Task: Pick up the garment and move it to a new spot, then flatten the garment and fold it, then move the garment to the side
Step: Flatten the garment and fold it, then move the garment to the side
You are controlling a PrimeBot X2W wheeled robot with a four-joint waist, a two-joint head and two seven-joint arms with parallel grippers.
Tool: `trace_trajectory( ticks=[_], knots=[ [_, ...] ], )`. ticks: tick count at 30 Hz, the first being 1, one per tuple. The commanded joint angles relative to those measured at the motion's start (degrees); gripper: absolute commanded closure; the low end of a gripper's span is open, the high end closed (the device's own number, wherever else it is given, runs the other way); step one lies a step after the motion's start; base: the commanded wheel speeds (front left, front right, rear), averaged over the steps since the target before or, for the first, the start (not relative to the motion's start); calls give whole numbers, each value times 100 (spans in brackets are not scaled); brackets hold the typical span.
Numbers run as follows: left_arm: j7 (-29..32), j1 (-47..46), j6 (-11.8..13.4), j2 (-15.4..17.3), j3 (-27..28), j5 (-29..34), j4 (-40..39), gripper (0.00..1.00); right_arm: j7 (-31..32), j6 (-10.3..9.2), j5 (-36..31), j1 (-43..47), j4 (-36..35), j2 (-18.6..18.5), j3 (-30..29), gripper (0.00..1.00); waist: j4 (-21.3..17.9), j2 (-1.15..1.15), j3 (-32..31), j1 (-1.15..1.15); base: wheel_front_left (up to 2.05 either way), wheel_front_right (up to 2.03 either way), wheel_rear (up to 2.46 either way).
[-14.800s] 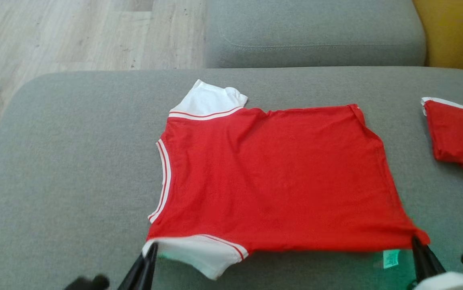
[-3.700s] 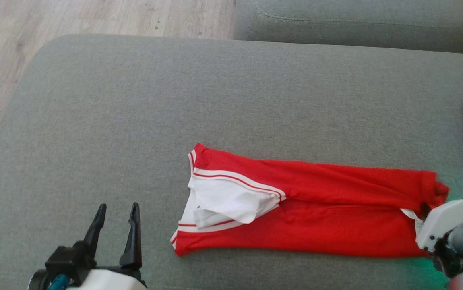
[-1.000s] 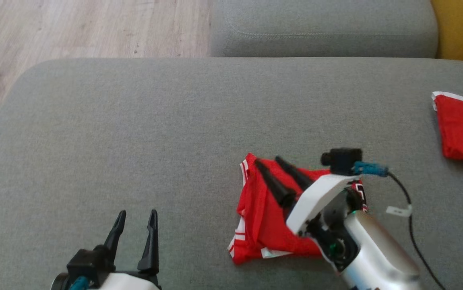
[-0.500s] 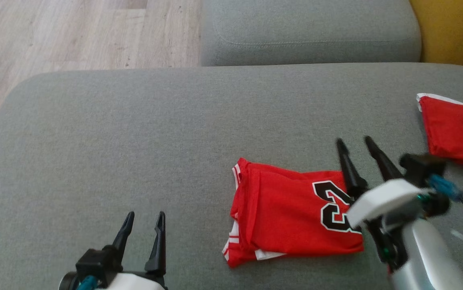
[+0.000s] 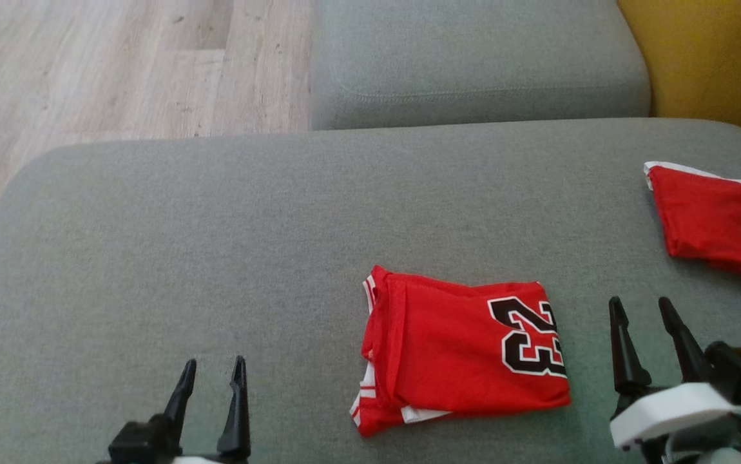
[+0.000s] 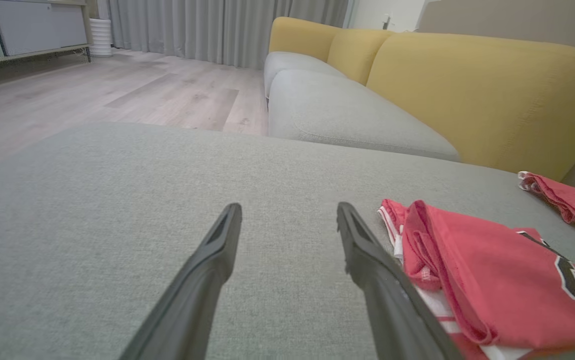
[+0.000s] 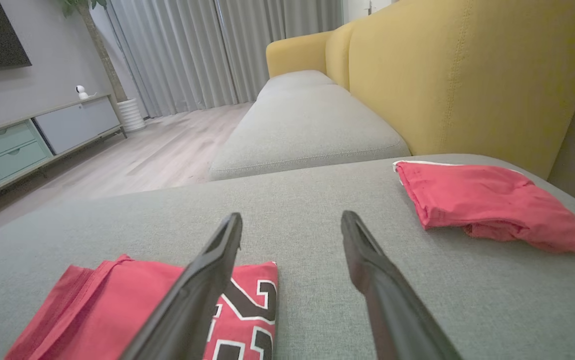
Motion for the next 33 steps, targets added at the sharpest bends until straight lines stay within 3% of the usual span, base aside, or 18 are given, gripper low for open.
trace_trajectory(
  ticks=[1, 23, 33],
  knots=[
    [-109, -133, -9, 54, 317, -13, -111, 0, -75, 39, -18, -118, -283, -35, 122, 0, -18, 0, -34, 1, 0, 0, 0],
    [-164, 56, -123, 42, 606, 122, 13, 0, -116, 39, 151, 101, -114, -35, 386, 0, 14, 0, -75, 1, 0, 0, 0],
    [-137, 68, -37, 53, 577, 150, -95, 0, 8, 39, -38, 19, -151, -35, 330, 0, 39, 0, -19, 1, 0, 0, 0]
  ],
)
